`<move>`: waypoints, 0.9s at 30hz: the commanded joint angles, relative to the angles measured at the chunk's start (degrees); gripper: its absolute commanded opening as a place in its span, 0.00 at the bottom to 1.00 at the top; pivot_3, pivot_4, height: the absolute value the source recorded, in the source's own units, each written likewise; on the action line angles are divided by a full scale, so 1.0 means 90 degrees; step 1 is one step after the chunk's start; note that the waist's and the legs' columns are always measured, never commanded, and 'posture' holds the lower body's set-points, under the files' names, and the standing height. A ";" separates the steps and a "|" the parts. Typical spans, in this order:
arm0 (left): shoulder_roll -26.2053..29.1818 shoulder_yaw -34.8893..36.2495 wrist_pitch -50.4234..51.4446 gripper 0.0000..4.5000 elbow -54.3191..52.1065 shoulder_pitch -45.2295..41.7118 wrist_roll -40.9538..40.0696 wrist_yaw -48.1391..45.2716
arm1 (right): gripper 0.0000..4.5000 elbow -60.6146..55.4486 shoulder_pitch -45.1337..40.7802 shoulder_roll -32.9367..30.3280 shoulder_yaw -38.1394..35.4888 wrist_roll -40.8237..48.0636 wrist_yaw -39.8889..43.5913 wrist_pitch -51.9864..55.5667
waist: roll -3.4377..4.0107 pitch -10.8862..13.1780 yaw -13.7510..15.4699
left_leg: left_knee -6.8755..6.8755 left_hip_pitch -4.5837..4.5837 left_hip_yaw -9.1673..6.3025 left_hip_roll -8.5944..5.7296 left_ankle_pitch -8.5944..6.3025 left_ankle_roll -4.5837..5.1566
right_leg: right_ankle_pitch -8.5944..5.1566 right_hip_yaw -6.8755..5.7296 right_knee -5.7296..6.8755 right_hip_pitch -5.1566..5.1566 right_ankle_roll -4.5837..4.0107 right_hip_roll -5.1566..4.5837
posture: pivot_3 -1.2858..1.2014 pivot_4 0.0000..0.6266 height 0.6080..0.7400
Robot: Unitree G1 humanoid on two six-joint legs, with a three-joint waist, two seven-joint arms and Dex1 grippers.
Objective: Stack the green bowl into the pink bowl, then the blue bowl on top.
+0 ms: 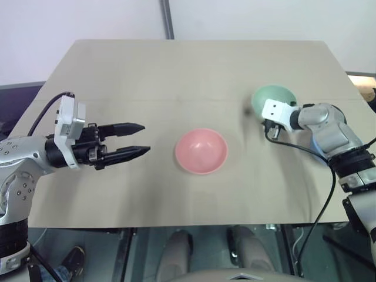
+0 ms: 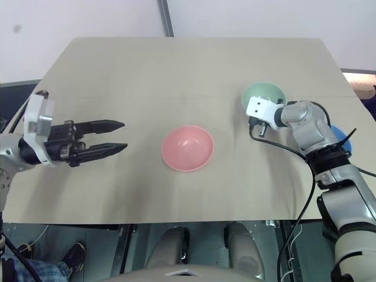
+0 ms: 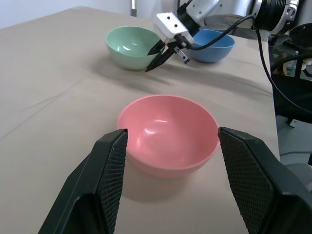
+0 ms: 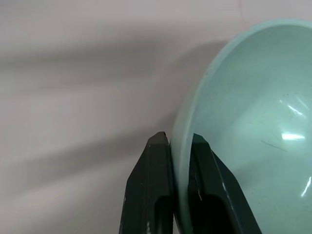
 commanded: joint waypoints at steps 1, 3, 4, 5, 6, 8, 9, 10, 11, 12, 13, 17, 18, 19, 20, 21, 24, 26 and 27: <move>0.0059 0.0000 -0.0198 0.69 -0.0136 -0.0059 0.0000 -0.0048 | 0.02 -0.1407 0.0017 -0.0264 -0.0276 0.0476 0.0726 0.0093 | 0.0004 0.0003 0.0012 | 0.0000 0.0001 0.0000 0.0000 0.0000 0.0000 | 0.0000 0.0000 0.0001 0.0000 0.0000 0.0000 | 0.52 0.24 1.00; 0.0087 -0.0058 -0.0295 0.69 -0.0020 -0.0101 0.0092 -0.0086 | 0.02 -0.2186 0.0128 -0.0459 -0.0214 0.0675 0.1178 0.0097 | 0.0004 0.0003 0.0044 | 0.0000 0.0001 -0.0003 0.0000 0.0000 0.0000 | 0.0000 -0.0002 0.0000 0.0001 0.0000 0.0000 | 0.52 0.24 1.00; 0.0102 -0.0089 -0.0336 0.69 0.0028 -0.0117 0.0124 -0.0114 | 0.02 -0.2641 0.0156 -0.0494 -0.0205 0.0823 0.1341 0.0263 | 0.0004 0.0003 0.0059 | 0.0000 -0.0001 -0.0004 -0.0001 0.0000 0.0000 | 0.0000 -0.0004 -0.0003 0.0002 0.0000 -0.0002 | 0.52 0.24 1.00; 0.0110 -0.0118 -0.0369 0.69 0.0067 -0.0130 0.0152 -0.0140 | 0.02 -0.3040 0.0168 -0.0496 -0.0197 0.0968 0.1464 0.0458 | 0.0004 0.0002 0.0064 | 0.0000 -0.0002 -0.0004 -0.0001 0.0000 0.0000 | 0.0000 -0.0005 -0.0004 0.0003 0.0000 -0.0002 | 0.52 0.24 1.00; 0.0118 -0.0155 -0.0406 0.69 0.0101 -0.0142 0.0182 -0.0172 | 0.02 -0.3418 0.0158 -0.0479 -0.0180 0.1112 0.1557 0.0708 | 0.0004 0.0002 0.0051 | 0.0000 -0.0002 -0.0004 -0.0001 0.0000 0.0000 | 0.0000 -0.0006 -0.0005 0.0004 0.0000 -0.0002 | 0.52 0.24 1.00; 0.0130 -0.0230 -0.0448 0.69 0.0166 -0.0186 0.0216 -0.0228 | 0.02 -0.4053 0.0122 -0.0429 -0.0110 0.1352 0.1723 0.1117 | 0.0004 0.0002 0.0044 | 0.0001 -0.0001 -0.0004 -0.0001 0.0000 0.0000 | 0.0000 -0.0005 -0.0002 0.0003 0.0000 -0.0001 | 0.52 0.24 1.00; 0.0127 -0.0271 -0.0463 0.69 0.0199 -0.0222 0.0234 -0.0251 | 0.02 -0.4356 0.0119 -0.0379 -0.0042 0.1462 0.1784 0.1263 | 0.0004 0.0002 0.0036 | 0.0001 -0.0001 -0.0005 0.0000 0.0000 0.0000 | 0.0000 -0.0006 0.0000 0.0003 0.0000 0.0000 | 0.52 0.24 1.00; 0.0127 -0.0315 -0.0467 0.69 0.0234 -0.0268 0.0246 -0.0276 | 0.02 -0.4617 0.0135 -0.0341 0.0034 0.1563 0.1842 0.1384 | 0.0004 0.0002 0.0031 | 0.0001 0.0002 -0.0006 0.0001 0.0000 0.0000 | -0.0001 -0.0006 0.0001 0.0003 0.0000 0.0001 | 0.52 0.24 1.00; 0.0131 -0.0362 -0.0469 0.69 0.0276 -0.0324 0.0257 -0.0294 | 0.02 -0.4780 0.0146 -0.0325 0.0095 0.1622 0.1880 0.1488 | 0.0004 0.0002 0.0031 | 0.0001 0.0002 -0.0006 0.0001 0.0000 0.0000 | -0.0001 -0.0006 0.0001 0.0003 0.0000 0.0001 | 0.52 0.24 1.00; 0.0142 -0.0424 -0.0492 0.69 0.0326 -0.0387 0.0285 -0.0323 | 0.02 -0.4924 0.0172 -0.0297 0.0170 0.1655 0.1890 0.1583 | 0.0003 0.0002 0.0032 | 0.0001 0.0002 -0.0005 0.0001 0.0000 0.0000 | -0.0001 -0.0006 0.0001 0.0003 0.0000 0.0001 | 0.52 0.24 1.00; 0.0160 -0.0489 -0.0515 0.69 0.0382 -0.0456 0.0314 -0.0354 | 0.02 -0.4993 0.0188 -0.0277 0.0242 0.1654 0.1892 0.1623 | 0.0003 0.0002 0.0032 | 0.0001 0.0002 -0.0006 0.0001 0.0000 0.0000 | -0.0001 -0.0006 0.0001 0.0004 0.0000 0.0001 | 0.52 0.24 1.00; 0.0199 -0.0645 -0.0469 0.69 0.0527 -0.0632 0.0325 -0.0491 | 0.02 -0.5065 0.0250 -0.0162 0.0622 0.1526 0.1831 0.1519 | 0.0003 0.0002 0.0039 | 0.0003 0.0001 -0.0005 0.0000 0.0000 0.0000 | -0.0001 -0.0007 -0.0001 0.0004 0.0000 0.0000 | 0.52 0.24 1.00; 0.0206 -0.0670 -0.0477 0.69 0.0551 -0.0641 0.0339 -0.0522 | 0.02 -0.5043 0.0243 -0.0082 0.0751 0.1449 0.1779 0.1468 | 0.0003 0.0002 0.0034 | 0.0003 0.0001 -0.0005 0.0000 0.0000 0.0000 | -0.0001 -0.0007 -0.0001 0.0004 0.0000 0.0000 | 0.52 0.24 1.00; 0.0214 -0.0704 -0.0488 0.69 0.0577 -0.0661 0.0357 -0.0552 | 0.02 -0.5008 0.0221 0.0010 0.0864 0.1380 0.1723 0.1444 | 0.0003 0.0002 0.0029 | 0.0003 0.0000 -0.0005 0.0000 0.0000 0.0000 | -0.0001 -0.0006 0.0000 0.0003 0.0000 0.0000 | 0.52 0.24 1.00; 0.0220 -0.0740 -0.0499 0.69 0.0597 -0.0683 0.0377 -0.0576 | 0.02 -0.4976 0.0195 0.0103 0.0952 0.1329 0.1671 0.1442 | 0.0003 0.0002 0.0018 | 0.0003 0.0000 -0.0005 0.0001 0.0000 0.0000 | -0.0001 -0.0007 0.0000 0.0002 0.0000 0.0001 | 0.52 0.24 1.00; 0.0223 -0.0764 -0.0516 0.69 0.0611 -0.0703 0.0397 -0.0593 | 0.02 -0.4938 0.0155 0.0258 0.1078 0.1264 0.1593 0.1484 | 0.0003 0.0002 0.0014 | 0.0003 0.0000 -0.0005 0.0001 0.0000 0.0000 | -0.0001 -0.0006 0.0000 0.0001 0.0000 0.0002 | 0.52 0.24 1.00; 0.0221 -0.0819 -0.0526 0.69 0.0642 -0.0773 0.0417 -0.0602 | 0.02 -0.4772 0.0076 0.0569 0.1301 0.1092 0.1453 0.1453 | 0.0003 0.0002 0.0012 | 0.0002 0.0001 -0.0005 0.0002 0.0000 0.0000 | -0.0001 -0.0006 0.0002 0.0000 0.0000 0.0004 | 0.52 0.24 1.00; 0.0225 -0.0843 -0.0544 0.69 0.0659 -0.0795 0.0433 -0.0611 | 0.02 -0.4675 0.0022 0.0671 0.1407 0.0912 0.1392 0.1327 | 0.0003 0.0002 0.0019 | 0.0002 0.0000 -0.0006 0.0002 0.0000 0.0000 | -0.0001 -0.0007 0.0001 0.0001 0.0000 0.0003 | 0.52 0.24 1.00; 0.0229 -0.0851 -0.0550 0.69 0.0670 -0.0804 0.0441 -0.0621 | 0.02 -0.4629 -0.0013 0.0707 0.1449 0.0823 0.1357 0.1270 | 0.0002 0.0001 0.0034 | 0.0003 0.0000 -0.0005 0.0002 0.0000 0.0000 | -0.0001 -0.0007 0.0001 0.0002 0.0000 0.0002 | 0.52 0.24 1.00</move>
